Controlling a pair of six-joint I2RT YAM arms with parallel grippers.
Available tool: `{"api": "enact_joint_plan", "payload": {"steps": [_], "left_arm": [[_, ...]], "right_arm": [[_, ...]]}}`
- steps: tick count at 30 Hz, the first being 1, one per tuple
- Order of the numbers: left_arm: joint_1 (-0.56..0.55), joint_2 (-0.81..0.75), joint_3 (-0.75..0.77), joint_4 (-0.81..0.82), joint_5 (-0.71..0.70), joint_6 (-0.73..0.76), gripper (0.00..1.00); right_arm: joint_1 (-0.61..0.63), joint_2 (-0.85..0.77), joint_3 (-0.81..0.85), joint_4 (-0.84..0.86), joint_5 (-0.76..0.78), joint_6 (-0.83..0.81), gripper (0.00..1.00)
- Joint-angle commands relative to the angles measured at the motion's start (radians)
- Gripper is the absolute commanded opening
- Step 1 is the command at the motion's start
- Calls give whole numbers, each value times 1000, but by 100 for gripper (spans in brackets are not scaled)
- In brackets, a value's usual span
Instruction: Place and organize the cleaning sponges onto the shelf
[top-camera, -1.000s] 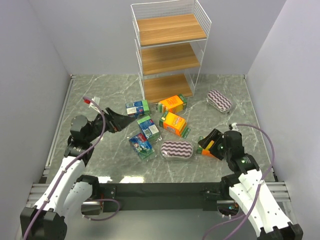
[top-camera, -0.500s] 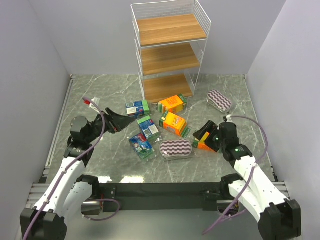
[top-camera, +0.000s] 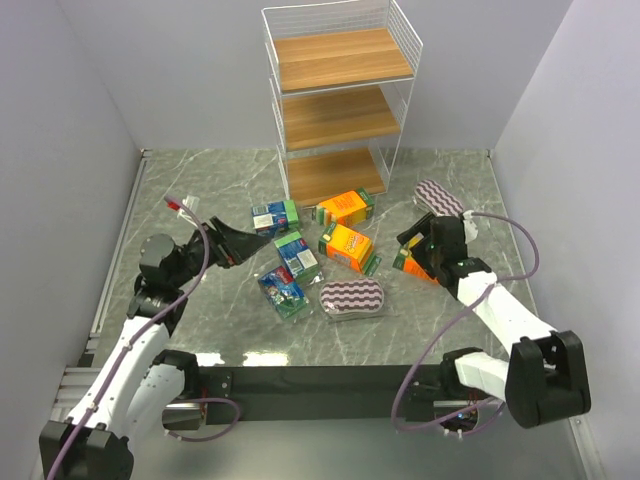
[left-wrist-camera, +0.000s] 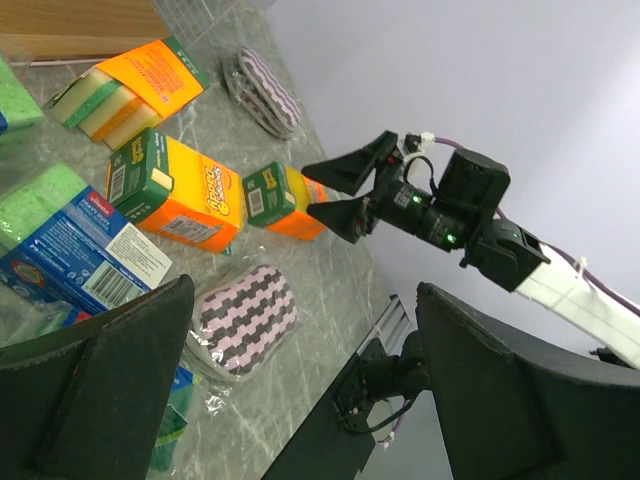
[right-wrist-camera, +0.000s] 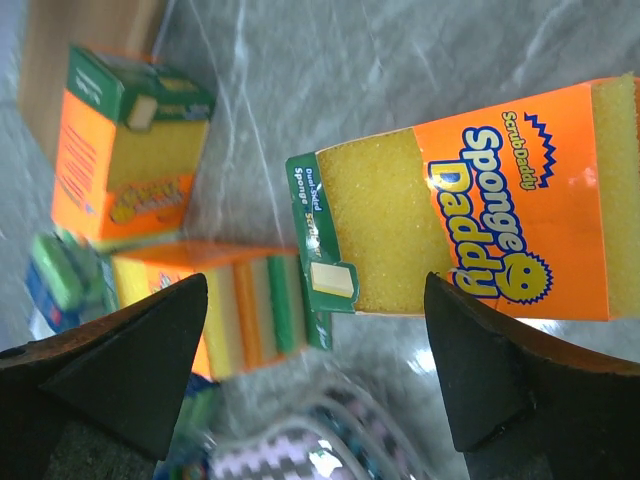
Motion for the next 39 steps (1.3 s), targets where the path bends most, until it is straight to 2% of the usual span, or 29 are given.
{"api": "enact_joint_plan", "payload": {"steps": [1,4,8,13,17,18,19,21,22,23,26,29,36,39], "left_arm": [[-5,-31,1,9,-2,11,99],[-5,-33,-3,9,-2,8,99],[-5,-34,4,4,-2,11,99],[-5,-39,-4,1,-13,24,99],[-5,-14,-16,21,-24,25,98],[-8,10,-9,19,-36,30,93],[-10,30,0,15,-40,40,75],[-39,114,55,12,-66,89,48],[-54,151,82,-19,-88,109,17],[-67,189,143,-31,-106,143,2],[-106,344,223,39,-117,156,1],[-113,498,266,191,-125,94,1],[-113,916,454,384,-128,-28,1],[-114,1047,545,436,-106,-73,1]], "right_arm": [[-16,63,22,96,-12,63,96],[-15,80,29,229,-210,36,94],[-16,-10,17,286,-270,-7,94],[-19,-177,38,86,-75,-105,94],[-38,-167,101,-155,114,-171,96],[-50,-164,103,-207,141,-177,96],[-71,-168,91,-221,157,-180,96],[-102,-184,53,-226,165,-180,97],[-110,-206,40,-221,165,-184,96],[-122,-216,30,-218,162,-182,96],[-130,-242,2,-209,135,-190,96],[-133,-248,-4,-215,121,-191,96],[-135,-253,-32,-197,52,-207,96],[-135,-236,-36,-188,43,-210,97]]}}
